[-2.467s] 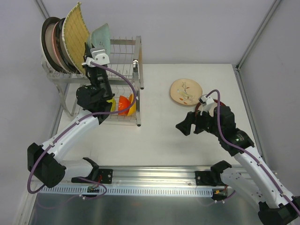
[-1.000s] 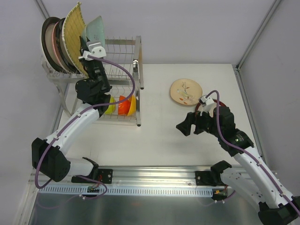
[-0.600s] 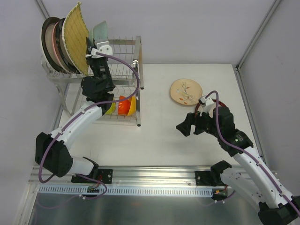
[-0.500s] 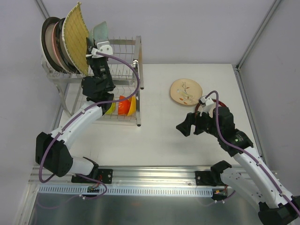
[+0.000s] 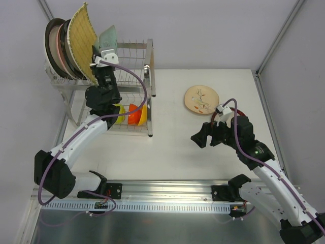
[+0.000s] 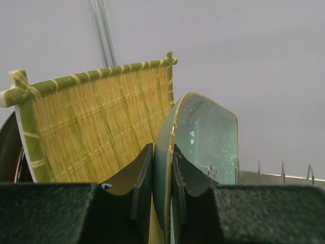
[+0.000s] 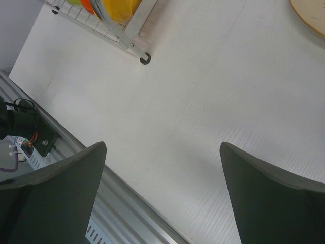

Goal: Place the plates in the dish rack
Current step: Insert the plate into the dish rack

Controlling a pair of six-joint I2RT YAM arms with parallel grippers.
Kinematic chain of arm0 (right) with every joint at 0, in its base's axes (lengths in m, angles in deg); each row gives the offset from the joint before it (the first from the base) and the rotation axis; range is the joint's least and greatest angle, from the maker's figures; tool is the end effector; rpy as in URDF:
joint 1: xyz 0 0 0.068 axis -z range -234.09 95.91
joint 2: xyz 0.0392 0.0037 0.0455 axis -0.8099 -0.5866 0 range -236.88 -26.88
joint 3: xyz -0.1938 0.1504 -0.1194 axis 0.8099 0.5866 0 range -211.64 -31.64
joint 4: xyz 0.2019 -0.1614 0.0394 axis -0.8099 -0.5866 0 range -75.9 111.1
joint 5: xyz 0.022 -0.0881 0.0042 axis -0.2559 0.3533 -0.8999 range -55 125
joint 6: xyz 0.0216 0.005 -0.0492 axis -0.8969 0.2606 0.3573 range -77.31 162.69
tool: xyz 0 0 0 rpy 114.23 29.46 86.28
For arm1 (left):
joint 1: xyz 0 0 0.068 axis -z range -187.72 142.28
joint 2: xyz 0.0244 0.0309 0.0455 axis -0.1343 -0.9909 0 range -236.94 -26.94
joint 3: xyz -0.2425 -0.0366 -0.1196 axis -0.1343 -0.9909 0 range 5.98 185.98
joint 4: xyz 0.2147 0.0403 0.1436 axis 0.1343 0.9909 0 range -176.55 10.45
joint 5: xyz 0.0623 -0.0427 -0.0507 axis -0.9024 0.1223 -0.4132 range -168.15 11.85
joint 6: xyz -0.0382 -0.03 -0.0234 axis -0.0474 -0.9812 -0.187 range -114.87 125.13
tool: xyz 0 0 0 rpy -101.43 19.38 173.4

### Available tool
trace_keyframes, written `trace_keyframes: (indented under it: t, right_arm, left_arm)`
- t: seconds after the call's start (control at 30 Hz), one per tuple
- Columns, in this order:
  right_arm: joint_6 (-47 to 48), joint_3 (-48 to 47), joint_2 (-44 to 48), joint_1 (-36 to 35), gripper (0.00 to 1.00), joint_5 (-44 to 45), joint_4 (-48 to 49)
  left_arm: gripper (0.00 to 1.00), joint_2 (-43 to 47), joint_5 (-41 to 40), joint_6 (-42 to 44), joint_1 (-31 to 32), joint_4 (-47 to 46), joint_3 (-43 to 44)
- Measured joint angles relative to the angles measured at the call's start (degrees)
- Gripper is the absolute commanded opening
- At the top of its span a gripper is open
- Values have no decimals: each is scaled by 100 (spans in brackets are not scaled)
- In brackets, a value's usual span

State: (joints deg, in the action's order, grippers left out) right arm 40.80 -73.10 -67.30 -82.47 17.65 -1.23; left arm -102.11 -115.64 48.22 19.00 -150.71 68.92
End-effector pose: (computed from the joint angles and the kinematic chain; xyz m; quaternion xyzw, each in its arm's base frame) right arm 0.1387 0.0872 0.3098 -0.2699 0.7749 0.2658 0.5060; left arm 0.2488 -0.1011 0.4560 -0.0724 0.4271 0.2312 0.8711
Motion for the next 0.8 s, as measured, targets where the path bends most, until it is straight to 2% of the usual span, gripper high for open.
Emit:
trace_keyframes:
  t: [0.43,0.6,0.8]
  right_arm:
    - [0,11,90,0,100,0,13]
    - [-2,61,131,0,100,0,26]
    - [-2,98,136,0,100,0,24]
  left_arm:
    - [14,1067,20,-667,-20,1681,-304]
    - [14,1222,122,-776,-20,1965,-361]
    - [20,1349,195,-866,-17,2055,-472]
